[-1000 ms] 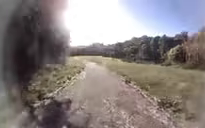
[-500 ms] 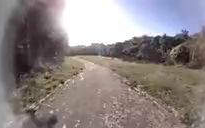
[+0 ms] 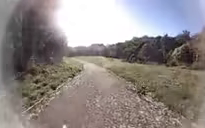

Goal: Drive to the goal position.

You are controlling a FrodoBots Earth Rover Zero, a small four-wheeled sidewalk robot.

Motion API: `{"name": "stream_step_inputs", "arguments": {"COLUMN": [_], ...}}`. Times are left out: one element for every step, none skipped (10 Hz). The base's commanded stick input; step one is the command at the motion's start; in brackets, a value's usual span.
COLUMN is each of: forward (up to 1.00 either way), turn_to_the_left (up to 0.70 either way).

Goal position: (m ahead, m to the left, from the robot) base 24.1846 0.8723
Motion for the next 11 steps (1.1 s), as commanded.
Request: {"name": "stream_step_inputs", "arguments": {"forward": [1.0,1.0,1.0,1.0,1.0,1.0,1.0,1.0,1.0,1.0,1.0], "turn_to_the_left": [0.01,0.01,0.01,0.01,0.01,0.01,0.01,0.01,0.01,0.01,0.01]}}
